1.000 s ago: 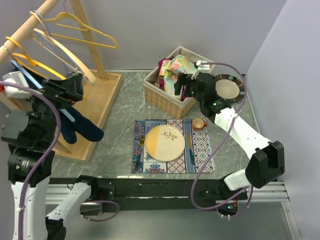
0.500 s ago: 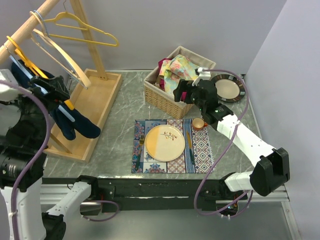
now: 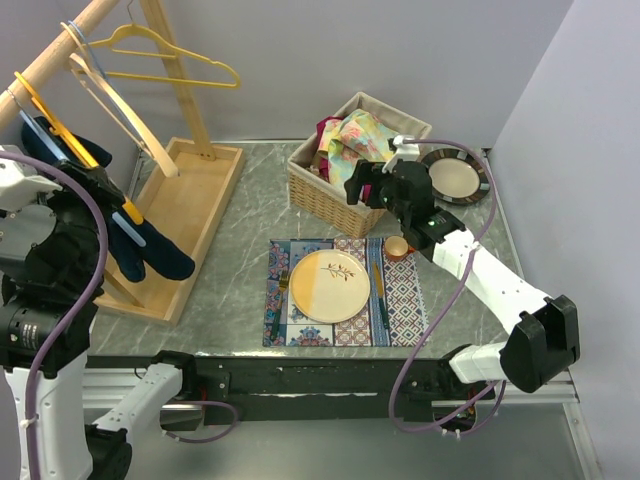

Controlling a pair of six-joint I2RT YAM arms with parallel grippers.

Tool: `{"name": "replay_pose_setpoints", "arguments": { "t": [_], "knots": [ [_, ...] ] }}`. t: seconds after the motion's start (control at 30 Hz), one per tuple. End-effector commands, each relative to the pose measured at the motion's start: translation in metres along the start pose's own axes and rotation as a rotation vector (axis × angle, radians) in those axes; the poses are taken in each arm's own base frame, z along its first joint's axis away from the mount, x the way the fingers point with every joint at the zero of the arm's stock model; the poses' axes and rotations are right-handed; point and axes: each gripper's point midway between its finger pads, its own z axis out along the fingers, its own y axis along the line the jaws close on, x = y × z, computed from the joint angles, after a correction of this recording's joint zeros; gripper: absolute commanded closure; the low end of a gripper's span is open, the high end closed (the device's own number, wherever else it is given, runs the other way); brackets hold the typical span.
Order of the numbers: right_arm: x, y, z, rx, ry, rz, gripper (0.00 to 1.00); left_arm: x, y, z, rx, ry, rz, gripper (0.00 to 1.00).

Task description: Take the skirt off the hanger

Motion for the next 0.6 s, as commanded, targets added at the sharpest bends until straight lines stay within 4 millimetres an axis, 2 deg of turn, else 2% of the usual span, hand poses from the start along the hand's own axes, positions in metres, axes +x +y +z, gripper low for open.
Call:
{"name": "replay_pose_setpoints", "arguments": {
  "t": [0.0,0.13,0.33,0.57],
  "knots": [
    [-0.022,0.011,-0.005,-0.009,-0.052,-0.001,0.0,0.003,0.004,0.006,-0.048,0.019,0.034,0.34],
    [-0.024,0.013,-0.008,-0.013,-0.059,-0.004,0.0,0.01,0.012,0.017,-0.13,0.043,0.049,0.4],
    [-0.022,0.015,-0.011,-0.031,-0.08,0.012,0.0,0.028,0.008,0.029,-0.141,0.08,0.073,0.51],
    [-0.023,0.022,-0.012,-0.029,-0.078,-0.006,0.0,0.029,0.019,0.027,-0.181,0.06,0.073,0.67]
  ]
}}
